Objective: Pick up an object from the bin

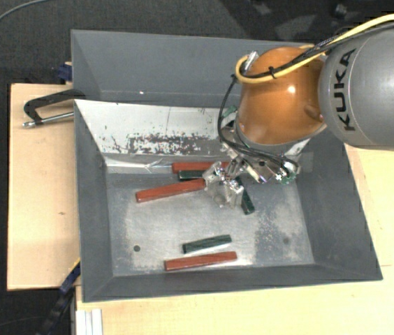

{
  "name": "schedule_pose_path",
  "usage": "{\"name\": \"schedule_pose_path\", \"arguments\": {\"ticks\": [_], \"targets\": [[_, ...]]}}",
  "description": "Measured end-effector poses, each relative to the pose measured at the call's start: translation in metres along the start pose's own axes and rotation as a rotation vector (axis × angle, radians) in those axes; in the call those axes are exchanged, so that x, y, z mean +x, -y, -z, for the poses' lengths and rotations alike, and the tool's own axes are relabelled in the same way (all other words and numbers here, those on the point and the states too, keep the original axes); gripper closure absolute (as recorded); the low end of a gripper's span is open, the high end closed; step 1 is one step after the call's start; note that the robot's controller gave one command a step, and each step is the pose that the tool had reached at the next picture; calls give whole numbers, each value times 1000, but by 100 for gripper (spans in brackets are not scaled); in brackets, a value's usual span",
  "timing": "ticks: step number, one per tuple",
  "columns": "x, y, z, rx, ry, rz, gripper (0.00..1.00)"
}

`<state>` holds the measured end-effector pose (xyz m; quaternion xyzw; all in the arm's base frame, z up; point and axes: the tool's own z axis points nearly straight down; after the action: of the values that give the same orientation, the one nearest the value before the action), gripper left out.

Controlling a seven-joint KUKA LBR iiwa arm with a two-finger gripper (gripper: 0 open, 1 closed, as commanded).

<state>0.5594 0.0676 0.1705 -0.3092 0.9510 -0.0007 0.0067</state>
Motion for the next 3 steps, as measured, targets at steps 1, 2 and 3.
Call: {"name": "schedule_pose_path", "arguments": {"ticks": [1,2,3], "targets": [[1,-1,-2,-4,-5,-1,0],[-57,-20,-105,-8,-10,-74,0],[-57,-17,-100,-5,-7,-78,100]]}}
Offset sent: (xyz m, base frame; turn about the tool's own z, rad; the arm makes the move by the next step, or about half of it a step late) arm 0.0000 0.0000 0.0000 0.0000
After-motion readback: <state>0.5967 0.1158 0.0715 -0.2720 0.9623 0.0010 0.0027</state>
